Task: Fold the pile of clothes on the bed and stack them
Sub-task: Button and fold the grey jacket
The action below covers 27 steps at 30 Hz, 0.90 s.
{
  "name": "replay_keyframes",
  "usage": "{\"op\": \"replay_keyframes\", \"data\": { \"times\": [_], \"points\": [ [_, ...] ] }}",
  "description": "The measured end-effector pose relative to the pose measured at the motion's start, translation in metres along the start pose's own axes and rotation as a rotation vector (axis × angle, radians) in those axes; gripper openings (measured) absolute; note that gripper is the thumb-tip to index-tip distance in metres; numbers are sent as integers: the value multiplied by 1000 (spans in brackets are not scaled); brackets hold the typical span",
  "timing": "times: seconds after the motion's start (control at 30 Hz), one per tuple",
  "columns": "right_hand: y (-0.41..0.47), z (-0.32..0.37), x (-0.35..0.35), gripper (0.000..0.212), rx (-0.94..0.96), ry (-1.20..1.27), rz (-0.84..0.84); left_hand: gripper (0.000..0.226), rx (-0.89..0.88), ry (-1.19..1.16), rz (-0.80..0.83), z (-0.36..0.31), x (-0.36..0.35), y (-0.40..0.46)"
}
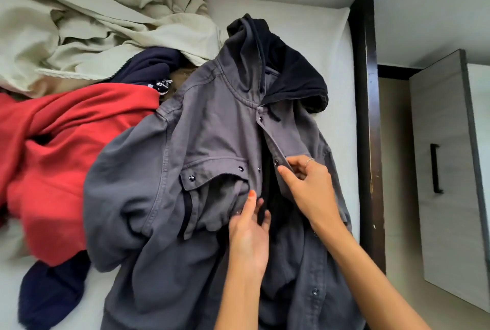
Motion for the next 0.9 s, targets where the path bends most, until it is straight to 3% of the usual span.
{"op": "replay_keyframes", "data": {
  "times": [0.1, 0.4, 0.67, 0.9],
  "points": [
    [-2, 3, -1, 3, -4, -2, -25, 13, -70, 75, 66, -10, -27, 16],
    [-18, 26, 3, 13, 62, -42, -78, 19, -109, 275, -171, -12, -17, 20],
    [-17, 30, -13, 8, 102, -65, -49, 22, -226, 345, -193, -14, -18, 13],
    [-16, 27, -13, 12, 90, -45, -69, 19, -351, 618, -260, -27, -17, 13]
  ]
}}
Point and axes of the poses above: each hand's wrist, its own y-axis towards the middle knuckle, its own x-axis out of the back of the hand, z = x × y, the point moved 7 cm from there along y, towards the middle knuckle, and after that the axes turned 15 degrees about z, right-handed, at the moved point
